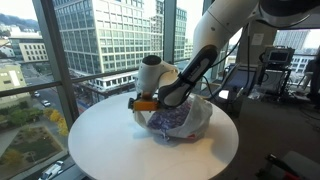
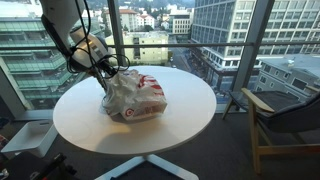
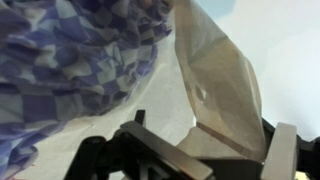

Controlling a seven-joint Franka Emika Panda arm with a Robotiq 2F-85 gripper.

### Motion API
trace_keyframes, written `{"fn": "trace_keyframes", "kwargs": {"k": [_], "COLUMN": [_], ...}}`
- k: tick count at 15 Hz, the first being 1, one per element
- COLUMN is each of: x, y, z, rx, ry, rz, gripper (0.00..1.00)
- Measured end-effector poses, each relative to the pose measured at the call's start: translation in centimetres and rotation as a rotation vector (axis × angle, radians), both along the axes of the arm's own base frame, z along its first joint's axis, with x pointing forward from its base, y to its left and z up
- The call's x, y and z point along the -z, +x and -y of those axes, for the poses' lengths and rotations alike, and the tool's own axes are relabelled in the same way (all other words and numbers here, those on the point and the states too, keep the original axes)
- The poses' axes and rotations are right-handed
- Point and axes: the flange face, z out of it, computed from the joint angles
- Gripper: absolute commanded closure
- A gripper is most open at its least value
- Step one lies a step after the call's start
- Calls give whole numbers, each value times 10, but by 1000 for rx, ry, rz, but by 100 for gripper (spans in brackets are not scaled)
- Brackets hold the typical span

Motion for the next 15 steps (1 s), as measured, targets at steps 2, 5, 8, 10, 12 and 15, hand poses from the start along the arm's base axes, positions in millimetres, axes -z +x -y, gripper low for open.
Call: {"fn": "trace_keyframes", "kwargs": {"k": [2,5,8,10,12,15], "x": [2,8,13,15,13,5], "y": [7,20,29,32,30,25], "z": [-6,-7,-6,-7,-9,-5], "rx": [-17,-22,-47,-73,-111,-179], "ry": [1,45,157,247,330,441], "rz": [8,-9,-31,-53,-82,-110], "gripper": [32,58,81,95,100,99]}}
